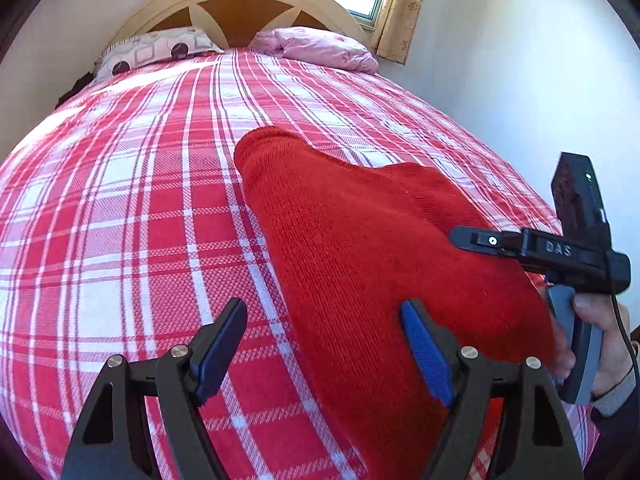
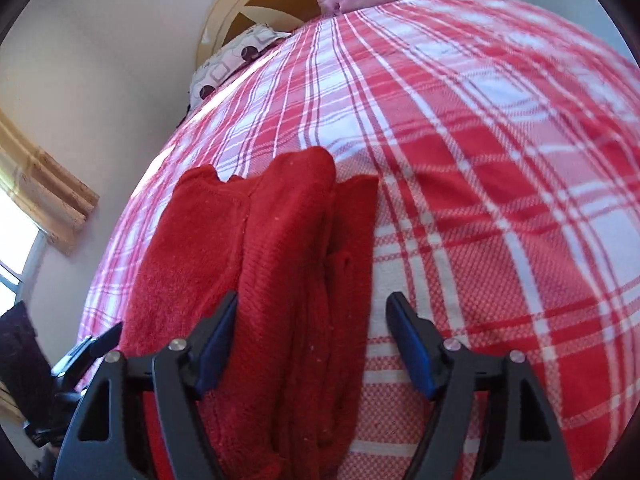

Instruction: Fold small clothes

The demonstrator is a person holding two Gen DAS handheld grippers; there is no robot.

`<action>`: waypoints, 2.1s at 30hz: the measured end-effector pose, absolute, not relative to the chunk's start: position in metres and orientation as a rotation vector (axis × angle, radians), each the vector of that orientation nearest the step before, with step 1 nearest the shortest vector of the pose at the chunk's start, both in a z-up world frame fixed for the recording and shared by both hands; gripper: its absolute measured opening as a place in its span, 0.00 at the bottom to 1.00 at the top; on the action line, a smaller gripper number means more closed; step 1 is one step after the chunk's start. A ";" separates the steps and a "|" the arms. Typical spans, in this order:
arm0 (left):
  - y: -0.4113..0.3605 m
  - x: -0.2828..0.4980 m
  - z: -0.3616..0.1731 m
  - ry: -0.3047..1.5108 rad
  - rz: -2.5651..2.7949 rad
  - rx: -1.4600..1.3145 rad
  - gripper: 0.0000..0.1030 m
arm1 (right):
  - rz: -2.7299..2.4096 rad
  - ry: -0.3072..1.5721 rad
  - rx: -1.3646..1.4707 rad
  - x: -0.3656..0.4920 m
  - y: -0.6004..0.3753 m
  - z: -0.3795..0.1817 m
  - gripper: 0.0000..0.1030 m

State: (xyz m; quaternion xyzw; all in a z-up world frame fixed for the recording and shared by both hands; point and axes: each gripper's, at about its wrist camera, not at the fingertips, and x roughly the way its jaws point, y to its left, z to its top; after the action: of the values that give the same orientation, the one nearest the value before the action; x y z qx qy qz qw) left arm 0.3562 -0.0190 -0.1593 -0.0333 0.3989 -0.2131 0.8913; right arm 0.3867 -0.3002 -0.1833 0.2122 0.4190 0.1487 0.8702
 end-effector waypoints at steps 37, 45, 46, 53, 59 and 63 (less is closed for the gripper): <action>-0.057 0.363 -0.167 0.782 -0.502 0.042 0.45 | 0.401 0.797 0.446 0.381 -0.298 -0.193 0.43; -0.053 0.361 -0.157 0.784 -0.497 0.020 0.34 | 0.385 0.788 0.415 0.379 -0.293 -0.188 0.40; -0.052 0.359 -0.154 0.775 -0.492 0.026 0.34 | 0.379 0.780 0.390 0.377 -0.290 -0.183 0.39; -0.024 0.335 -0.122 0.728 -0.465 0.003 0.33 | 0.401 0.732 0.387 0.362 -0.271 -0.165 0.38; 0.014 0.307 -0.101 0.701 -0.395 0.015 0.33 | 0.473 0.716 0.370 0.351 -0.232 -0.147 0.38; 0.045 0.287 -0.092 0.686 -0.340 0.021 0.33 | 0.534 0.708 0.353 0.346 -0.199 -0.136 0.38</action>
State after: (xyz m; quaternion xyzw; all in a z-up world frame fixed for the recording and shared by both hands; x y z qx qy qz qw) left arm 0.2869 0.0450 -0.0923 0.0104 0.3347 -0.1660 0.9275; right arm 0.3461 -0.1991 -0.1358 0.1699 0.3407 0.2571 0.8882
